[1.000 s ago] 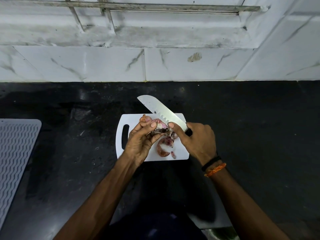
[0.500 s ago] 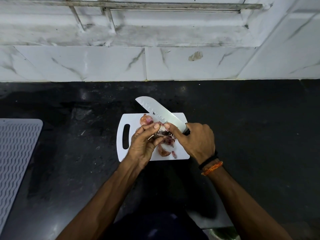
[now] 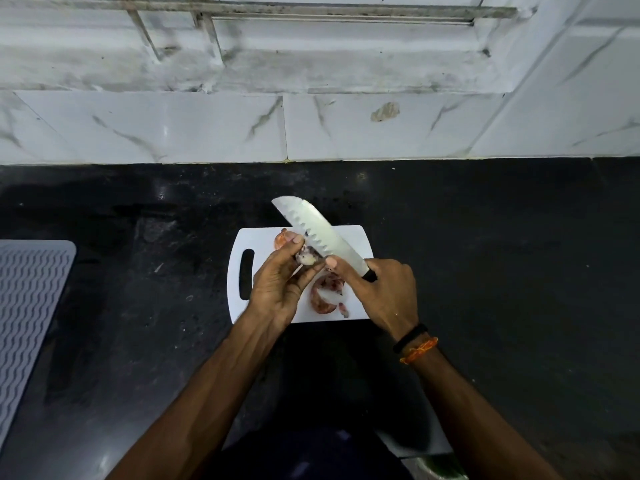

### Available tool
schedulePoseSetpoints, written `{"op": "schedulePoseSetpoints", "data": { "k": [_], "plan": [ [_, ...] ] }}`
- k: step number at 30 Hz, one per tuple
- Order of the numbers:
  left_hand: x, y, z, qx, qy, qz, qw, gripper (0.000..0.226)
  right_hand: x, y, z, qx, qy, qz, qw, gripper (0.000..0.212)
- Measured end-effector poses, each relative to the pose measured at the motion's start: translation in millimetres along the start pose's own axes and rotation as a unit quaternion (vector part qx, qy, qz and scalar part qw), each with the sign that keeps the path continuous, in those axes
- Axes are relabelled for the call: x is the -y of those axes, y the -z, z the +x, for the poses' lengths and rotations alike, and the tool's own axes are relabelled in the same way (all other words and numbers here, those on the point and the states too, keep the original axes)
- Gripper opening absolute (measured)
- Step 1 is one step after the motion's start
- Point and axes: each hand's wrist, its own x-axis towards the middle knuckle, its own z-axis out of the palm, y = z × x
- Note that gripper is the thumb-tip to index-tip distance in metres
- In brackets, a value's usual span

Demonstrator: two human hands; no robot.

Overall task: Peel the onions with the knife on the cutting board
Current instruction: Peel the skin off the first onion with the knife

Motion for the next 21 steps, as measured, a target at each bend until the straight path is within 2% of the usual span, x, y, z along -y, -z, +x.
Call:
{"op": "schedulePoseSetpoints", "data": {
  "k": [3,6,10,15,19,21],
  "plan": [
    [2,0,-1,0.012,0.01,-0.001,1.0,0.028,-1,8,7,-0.012,-0.043,0.029,0.999,0.067],
    [0,-2,-3,0.023,0.01,-0.006,1.0,0.026,-2,10,13,-0.005,-0.049,-0.009,0.999,0.066],
    [-2,-3,-5,0.044,0.008,-0.009,0.999,0.026,-4,10,15,0.006,-0.037,-0.051,0.998,0.062],
    [-2,0,-4,0.038,0.015,0.014,0.999,0.024,-4,8,16,0.001,0.017,-0.094,0.995,0.069],
    [-2,-1,-4,0.028,0.026,0.047,0.998,0.02,-7,7,20,0.002,0.038,-0.099,0.994,0.073],
    [-2,-3,-5,0.022,0.036,0.066,0.997,0.026,-8,8,23,0.006,0.051,-0.094,0.994,0.068]
  ]
}}
